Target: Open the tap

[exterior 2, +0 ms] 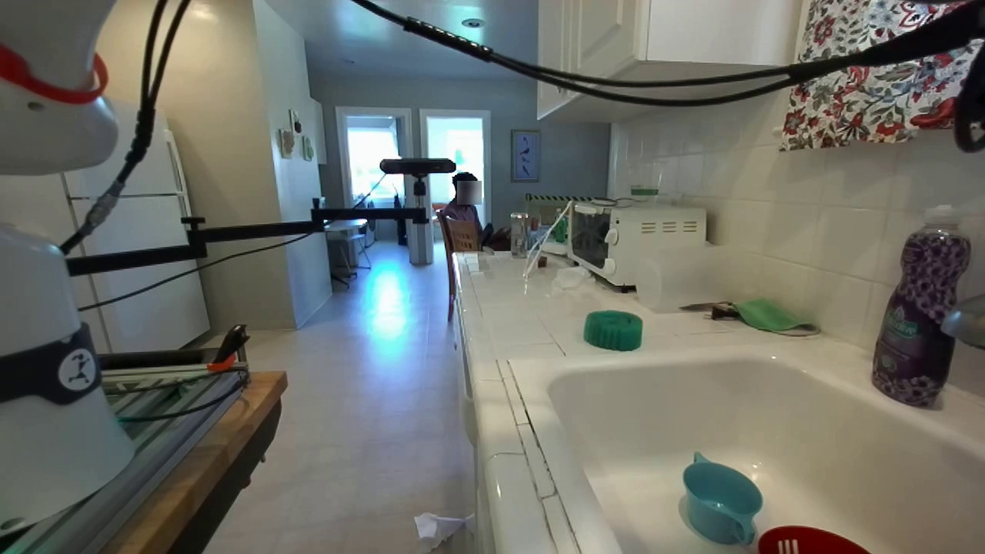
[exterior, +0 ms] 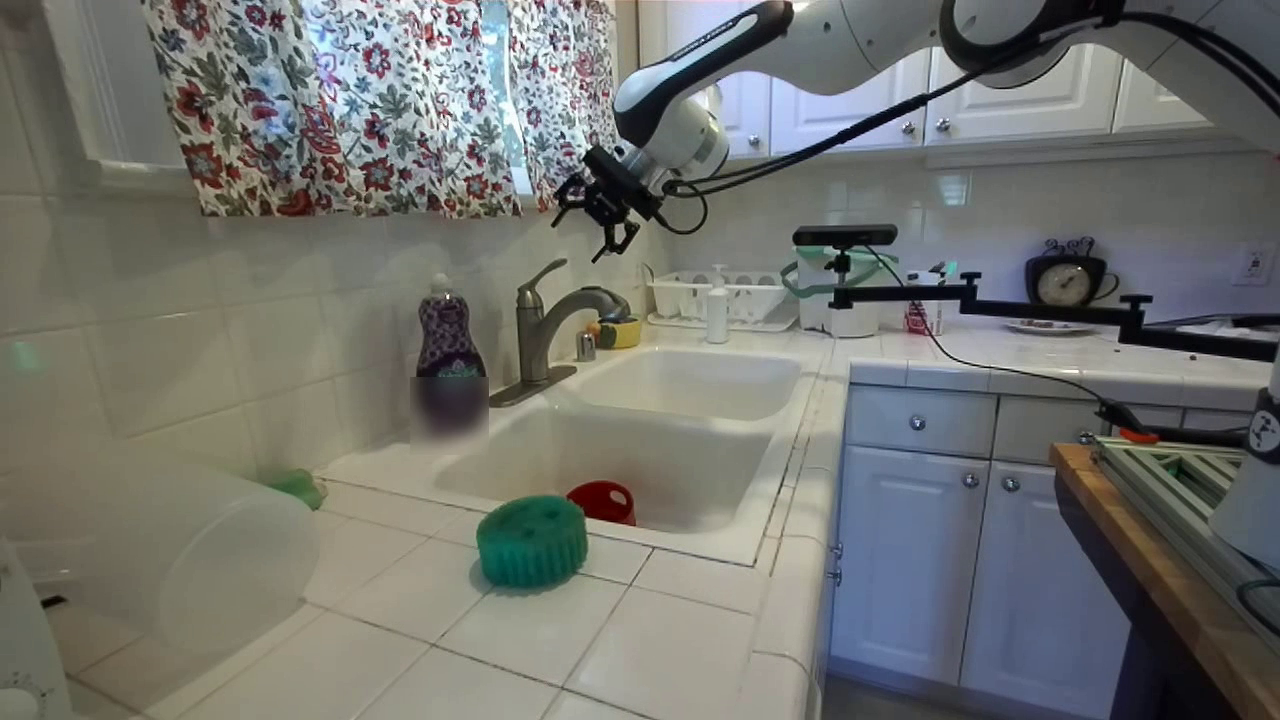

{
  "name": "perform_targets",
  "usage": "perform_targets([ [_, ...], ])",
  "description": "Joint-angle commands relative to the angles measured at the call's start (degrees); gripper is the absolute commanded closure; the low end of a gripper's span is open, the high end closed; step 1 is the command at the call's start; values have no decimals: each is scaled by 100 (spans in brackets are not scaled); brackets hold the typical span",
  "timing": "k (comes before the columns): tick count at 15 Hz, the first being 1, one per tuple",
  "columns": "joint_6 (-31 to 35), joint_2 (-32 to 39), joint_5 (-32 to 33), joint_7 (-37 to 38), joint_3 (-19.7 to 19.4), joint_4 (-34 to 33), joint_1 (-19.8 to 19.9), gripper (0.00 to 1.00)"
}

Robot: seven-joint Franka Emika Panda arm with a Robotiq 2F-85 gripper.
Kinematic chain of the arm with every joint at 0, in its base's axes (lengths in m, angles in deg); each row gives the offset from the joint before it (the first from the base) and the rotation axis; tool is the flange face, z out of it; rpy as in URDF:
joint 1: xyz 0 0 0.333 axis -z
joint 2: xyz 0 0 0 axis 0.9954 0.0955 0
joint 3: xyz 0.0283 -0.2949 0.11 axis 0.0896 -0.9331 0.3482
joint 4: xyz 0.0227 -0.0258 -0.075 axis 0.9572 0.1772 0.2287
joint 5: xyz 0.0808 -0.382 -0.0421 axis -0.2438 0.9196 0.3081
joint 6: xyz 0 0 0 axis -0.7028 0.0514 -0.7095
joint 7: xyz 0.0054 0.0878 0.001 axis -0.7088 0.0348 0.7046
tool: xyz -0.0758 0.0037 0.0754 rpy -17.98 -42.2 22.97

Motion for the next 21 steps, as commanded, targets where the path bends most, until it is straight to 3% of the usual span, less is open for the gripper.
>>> perform_targets([
  [1, 528, 38, -387, -597, 459, 106, 203, 0],
  [5, 1036, 219, -651, -825, 895, 60, 334, 0],
  [10, 1521, 257, -804, -818, 992, 279, 385, 0],
  [16, 1612, 330, -730, -979, 1215, 209, 547, 0],
  [17, 1617, 339, -727, -981, 1244, 209, 560, 5],
  [18, 1627, 349, -726, -983, 1269, 208, 571, 27],
  [20, 1644, 367, -710, -978, 1301, 208, 583, 32],
  [21, 1655, 368, -695, -975, 1289, 212, 575, 39],
])
